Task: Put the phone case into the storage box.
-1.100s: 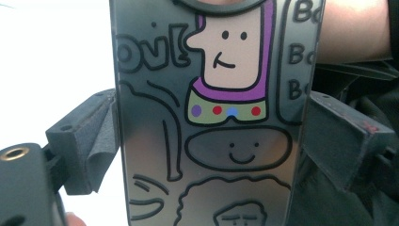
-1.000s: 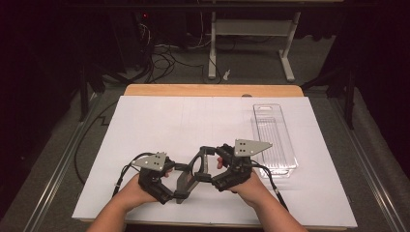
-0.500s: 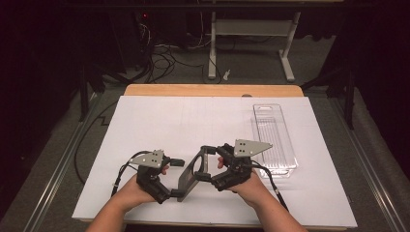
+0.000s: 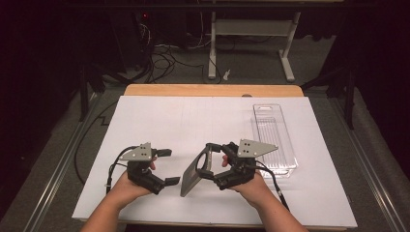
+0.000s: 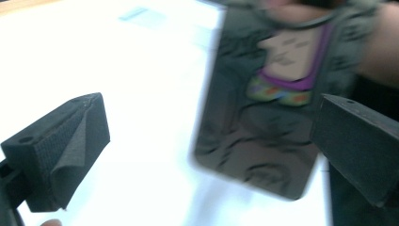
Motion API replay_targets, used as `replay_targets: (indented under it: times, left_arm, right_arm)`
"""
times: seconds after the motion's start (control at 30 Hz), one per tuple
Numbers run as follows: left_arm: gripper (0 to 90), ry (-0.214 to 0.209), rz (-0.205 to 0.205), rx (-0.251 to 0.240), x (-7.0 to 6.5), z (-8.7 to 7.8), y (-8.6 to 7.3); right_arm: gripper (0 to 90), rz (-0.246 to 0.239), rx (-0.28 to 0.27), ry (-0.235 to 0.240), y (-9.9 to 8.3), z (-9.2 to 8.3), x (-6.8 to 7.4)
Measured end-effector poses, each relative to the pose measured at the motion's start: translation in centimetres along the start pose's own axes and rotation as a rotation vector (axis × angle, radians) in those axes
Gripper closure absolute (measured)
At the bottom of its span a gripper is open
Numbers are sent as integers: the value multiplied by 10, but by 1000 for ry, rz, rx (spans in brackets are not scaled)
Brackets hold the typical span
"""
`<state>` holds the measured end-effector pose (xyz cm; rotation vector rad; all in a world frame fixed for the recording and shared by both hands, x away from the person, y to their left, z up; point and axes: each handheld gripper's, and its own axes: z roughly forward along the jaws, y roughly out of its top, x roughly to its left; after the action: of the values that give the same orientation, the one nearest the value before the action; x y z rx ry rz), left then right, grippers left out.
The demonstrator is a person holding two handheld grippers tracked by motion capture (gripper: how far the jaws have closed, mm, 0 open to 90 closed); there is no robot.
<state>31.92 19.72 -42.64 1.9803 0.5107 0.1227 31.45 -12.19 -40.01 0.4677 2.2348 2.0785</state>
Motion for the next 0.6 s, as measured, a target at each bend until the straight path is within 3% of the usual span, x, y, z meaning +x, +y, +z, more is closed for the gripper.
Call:
replay_targets:
  times: [0.07,0.23,0.33,0.6]
  left_arm:
    - [1,113,-21,24,2,-4,-2]
    - [1,238,-90,-26,7,-17,-15]
    - [1,257,-114,-44,9,-22,-23]
    - [1,273,-117,-50,9,-24,-26]
  right_arm:
    - [140,-5,0,-14,1,-1,0]
    - [140,-9,-3,-42,1,-3,0]
    - [139,-17,0,-61,1,-4,2]
    - [139,-44,9,-113,1,-5,6]
